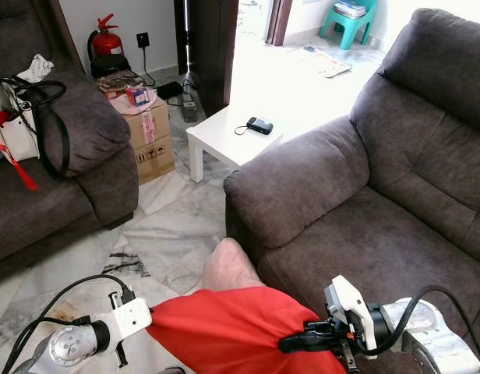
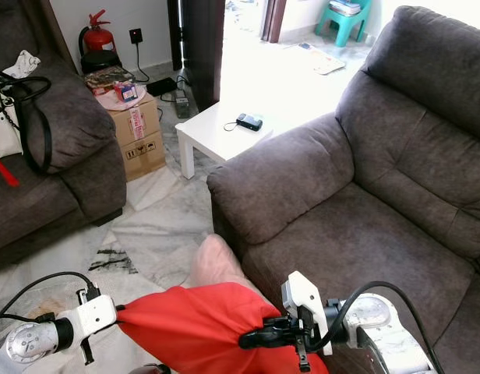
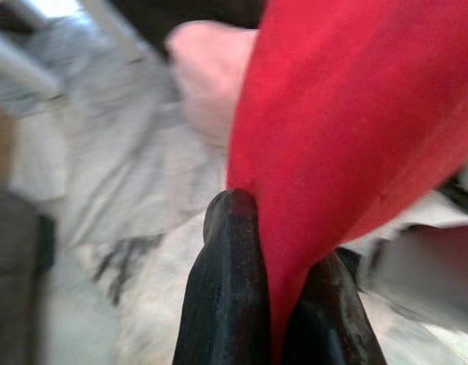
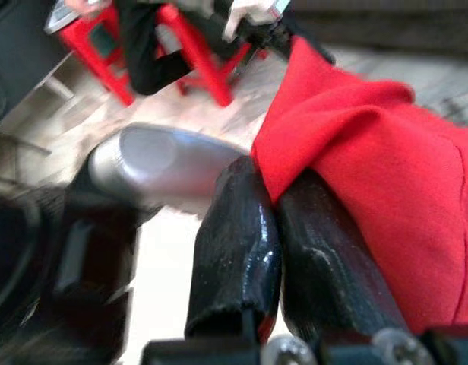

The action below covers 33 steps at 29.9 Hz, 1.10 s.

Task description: Move the pillow to the sofa from floor

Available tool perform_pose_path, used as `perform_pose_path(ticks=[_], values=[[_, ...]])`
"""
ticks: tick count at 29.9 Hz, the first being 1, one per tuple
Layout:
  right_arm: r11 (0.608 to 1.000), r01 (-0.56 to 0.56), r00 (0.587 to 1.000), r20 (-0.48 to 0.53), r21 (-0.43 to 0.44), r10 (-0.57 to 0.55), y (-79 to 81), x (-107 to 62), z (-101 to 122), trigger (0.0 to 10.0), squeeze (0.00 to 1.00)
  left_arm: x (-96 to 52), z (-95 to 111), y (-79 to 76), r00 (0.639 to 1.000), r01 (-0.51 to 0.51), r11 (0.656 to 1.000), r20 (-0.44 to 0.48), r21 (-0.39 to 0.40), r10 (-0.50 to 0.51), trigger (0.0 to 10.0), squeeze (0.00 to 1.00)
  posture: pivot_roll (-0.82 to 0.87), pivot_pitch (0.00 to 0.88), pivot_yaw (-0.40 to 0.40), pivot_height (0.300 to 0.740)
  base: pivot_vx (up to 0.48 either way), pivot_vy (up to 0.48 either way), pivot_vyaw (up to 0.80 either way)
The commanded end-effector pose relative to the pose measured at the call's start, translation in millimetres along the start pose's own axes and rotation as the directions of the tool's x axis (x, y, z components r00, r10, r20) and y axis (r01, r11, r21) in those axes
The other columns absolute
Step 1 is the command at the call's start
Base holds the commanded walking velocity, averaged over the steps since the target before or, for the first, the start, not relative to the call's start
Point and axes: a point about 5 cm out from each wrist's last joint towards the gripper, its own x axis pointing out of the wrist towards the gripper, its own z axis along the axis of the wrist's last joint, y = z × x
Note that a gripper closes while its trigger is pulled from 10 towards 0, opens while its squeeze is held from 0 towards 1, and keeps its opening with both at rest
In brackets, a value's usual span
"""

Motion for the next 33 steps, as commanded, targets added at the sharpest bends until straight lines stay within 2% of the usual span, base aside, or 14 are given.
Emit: perform_pose_path(ticks=[1, 2, 3, 5, 7, 8, 11, 13, 16, 18, 19, 25, 27, 33], values=[[0.993, 0.089, 0.994, 0.07, -0.078, -0.084, -10.0, -4.6, 15, 10.0, 0.0, -1.6, 2, 15.6, 0.988, -0.156, 0.987, 0.002, -0.026, 0.156, 9.0, 0.0, 0.15, 0.116, -0.111, 0.74, 0.0, 0.0, 0.0], [0.965, 0.239, 0.968, 0.1, -0.11, -0.228, -24.8, -4.5, 17, 10.0, 0.0, -2.7, 7, 26.6, 0.963, -0.265, 0.961, 0.028, -0.079, 0.268, 10.0, 0.0, 0.15, 0.112, -0.11, 0.74, 0.0, 0.0, 0.0], [0.965, 0.239, 0.968, 0.1, -0.11, -0.228, -24.8, -4.5, 17, 10.0, 0.0, -2.7, 7, 26.6, 0.963, -0.265, 0.961, 0.028, -0.079, 0.268, 10.0, 0.0, 0.15, 0.112, -0.11, 0.74, 0.0, 0.0, 0.0], [0.902, 0.405, 0.912, 0.142, -0.148, -0.386, -40.7, -5.6, 22, 10.0, 0.0, -5.5, 15, 39.8, 0.918, -0.377, 0.914, 0.074, -0.147, 0.39, 10.0, 0.0, 0.15, 0.111, -0.108, 0.74, 0.0, 0.0, 0.0], [0.846, 0.51, 0.856, 0.186, -0.157, -0.482, -50.0, -6.0, 26, 10.0, 0.0, -9.4, 27, 52.2, 0.856, -0.469, 0.857, 0.127, -0.216, 0.501, 10.0, 0.0, 0.15, 0.106, -0.107, 0.74, 0.0, 0.0, 0.0], [0.791, 0.592, 0.801, 0.213, -0.152, -0.559, -56.9, -4.4, 28, 10.0, 0.0, -12.8, 38, 61.1, 0.8, -0.527, 0.807, 0.163, -0.265, 0.577, 10.0, 0.0, 0.15, 0.1, -0.107, 0.74, 0.0, 0.0, 0.0], [0.774, 0.615, 0.784, 0.219, -0.147, -0.581, -59.0, -3.6, 28, 10.0, 0.0, -13.6, 41, 63.3, 0.784, -0.543, 0.793, 0.17, -0.278, 0.597, 10.0, 0.0, 0.15, 0.1, -0.107, 0.74, 0.0, 0.0, 0.0], [0.694, 0.702, 0.711, 0.233, -0.163, -0.664, -64.9, 2.6, 28, 10.0, 0.0, -16.3, 61, 70.5, 0.709, -0.589, 0.738, 0.228, -0.33, 0.667, 10.0, 0.0, 0.17, 0.095, -0.106, 0.74, 0.0, 0.0, 0.0], [0.645, 0.749, 0.661, 0.257, -0.152, -0.706, -67.8, 6.0, 28, 10.0, 0.0, -17.7, 73, 73.6, 0.666, -0.605, 0.71, 0.259, -0.36, 0.699, 10.0, 0.0, 0.18, 0.096, -0.104, 0.74, 0.0, 0.0, 0.0], [0.558, 0.82, 0.569, 0.293, -0.13, -0.769, -71.1, 11.1, 31, 10.0, 0.0, -17.5, 92, 73.4, 0.617, -0.612, 0.684, 0.302, -0.396, 0.727, 10.0, 0.0, 0.18, 0.099, -0.101, 0.74, 0.0, 0.0, 0.0], [0.505, 0.857, 0.51, 0.317, -0.106, -0.799, -72.8, 13.2, 33, 10.0, 0.0, -16.4, 99, 69.0, 0.609, -0.613, 0.685, 0.317, -0.394, 0.727, 10.0, 0.0, 0.19, 0.1, -0.096, 0.74, 0.0, 0.0, 0.0], [0.413, 0.91, 0.399, 0.363, -0.042, -0.842, -74.6, 9.3, 37, 10.0, 0.0, -15.5, 113, 60.4, 0.57, -0.624, 0.649, 0.316, -0.434, 0.759, 10.0, 0.0, 0.18, 0.103, -0.085, 0.74, 0.0, 0.0, 0.0], [0.399, 0.917, 0.368, 0.386, 0.001, -0.846, -74.0, 9.3, 38, 10.0, 0.0, -14.2, 119, 55.9, 0.557, -0.622, 0.634, 0.309, -0.46, 0.771, 10.0, 0.0, 0.18, 0.101, -0.083, 0.74, 0.0, 0.0, 0.0], [0.37, 0.928, 0.317, 0.419, 0.047, -0.851, -69.6, 16.4, 36, 10.0, 0.0, -7.0, 129, 39.3, 0.579, -0.61, 0.653, 0.309, -0.449, 0.754, 10.0, 0.0, 0.19, 0.074, -0.076, 0.74, 0.0, 0.0, 0.0]])
